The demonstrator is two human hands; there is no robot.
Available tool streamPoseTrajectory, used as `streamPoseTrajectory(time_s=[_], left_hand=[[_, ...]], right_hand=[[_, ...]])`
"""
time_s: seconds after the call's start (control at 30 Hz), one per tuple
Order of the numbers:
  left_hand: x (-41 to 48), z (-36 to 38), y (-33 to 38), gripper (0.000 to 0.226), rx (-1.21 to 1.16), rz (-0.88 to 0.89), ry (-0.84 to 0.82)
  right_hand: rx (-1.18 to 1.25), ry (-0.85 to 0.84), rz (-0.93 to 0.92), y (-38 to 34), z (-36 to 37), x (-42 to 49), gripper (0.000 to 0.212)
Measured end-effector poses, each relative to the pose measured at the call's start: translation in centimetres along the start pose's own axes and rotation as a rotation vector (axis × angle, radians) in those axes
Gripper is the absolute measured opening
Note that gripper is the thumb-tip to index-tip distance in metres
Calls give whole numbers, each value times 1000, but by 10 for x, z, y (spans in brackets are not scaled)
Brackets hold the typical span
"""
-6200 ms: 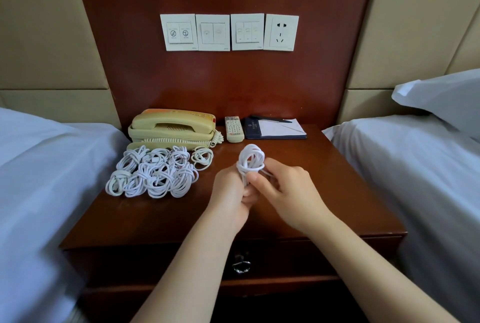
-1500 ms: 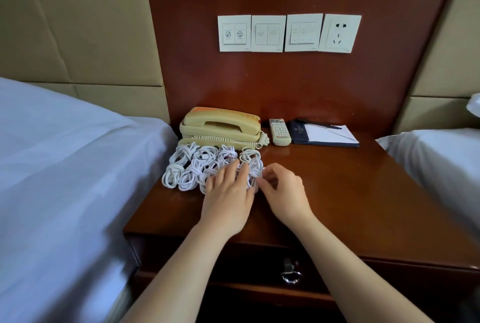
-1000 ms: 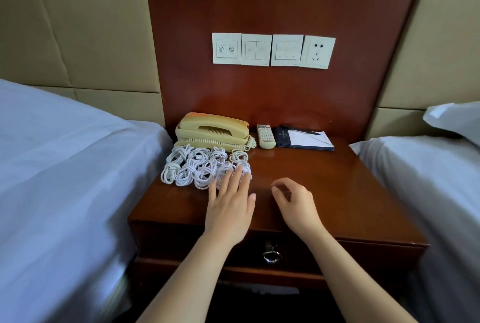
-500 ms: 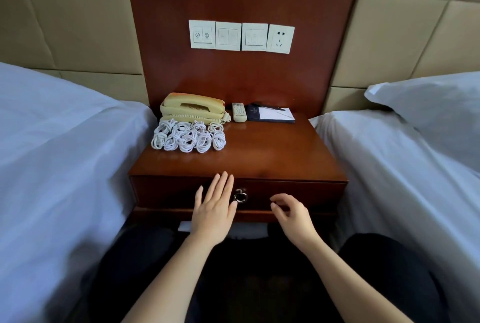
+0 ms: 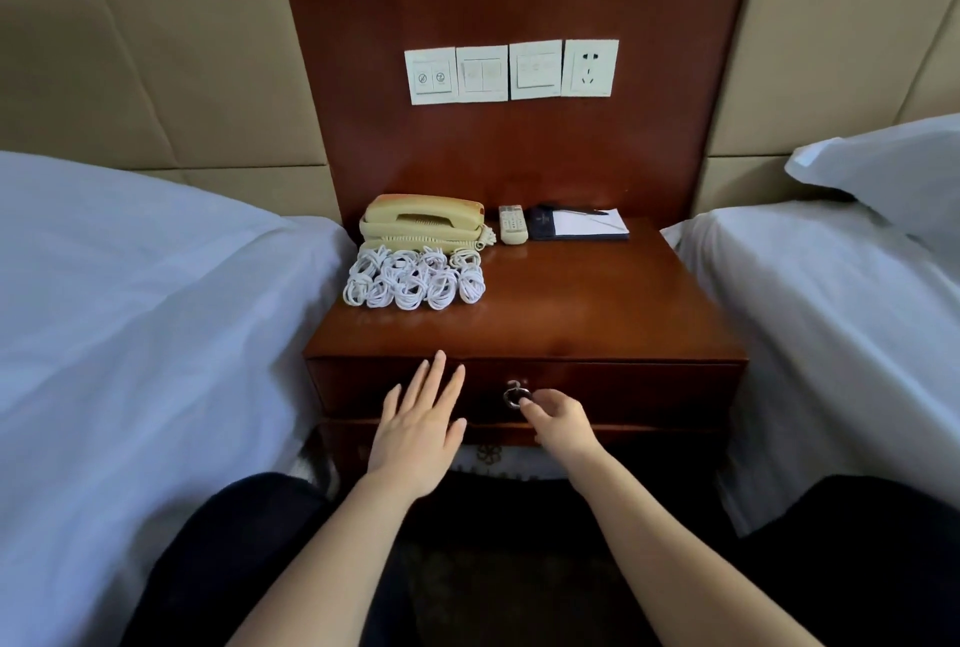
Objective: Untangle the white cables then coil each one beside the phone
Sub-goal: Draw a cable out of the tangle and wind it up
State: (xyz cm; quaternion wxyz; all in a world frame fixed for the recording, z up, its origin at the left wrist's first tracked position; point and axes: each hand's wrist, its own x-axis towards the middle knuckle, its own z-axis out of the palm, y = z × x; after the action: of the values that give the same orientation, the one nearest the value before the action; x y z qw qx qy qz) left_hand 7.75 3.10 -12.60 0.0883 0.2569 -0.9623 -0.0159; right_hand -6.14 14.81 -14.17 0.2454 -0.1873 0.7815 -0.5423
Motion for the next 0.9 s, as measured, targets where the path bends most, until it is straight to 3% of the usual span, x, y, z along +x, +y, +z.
streamPoseTrajectory(time_s=[0.17,0.37,0.53,0.73,0.9], left_hand=[[4,6,-2,64,-13,21,40],[5,8,-2,65,-31,11,65],[-6,6,-4,66,6,7,79],[-43,-9,-3,53,-106,46,81],[-74,-20,-1,63,-251,61,85]], right_hand=[[13,61,44,-7,21,14,24],[160,65,72,-7,22,6,24],[129,25,37,3,15,-17,32],[-374,-115,-131,-2,-19,-64,26],[-660,23,-510,-25,-40,-104,17]])
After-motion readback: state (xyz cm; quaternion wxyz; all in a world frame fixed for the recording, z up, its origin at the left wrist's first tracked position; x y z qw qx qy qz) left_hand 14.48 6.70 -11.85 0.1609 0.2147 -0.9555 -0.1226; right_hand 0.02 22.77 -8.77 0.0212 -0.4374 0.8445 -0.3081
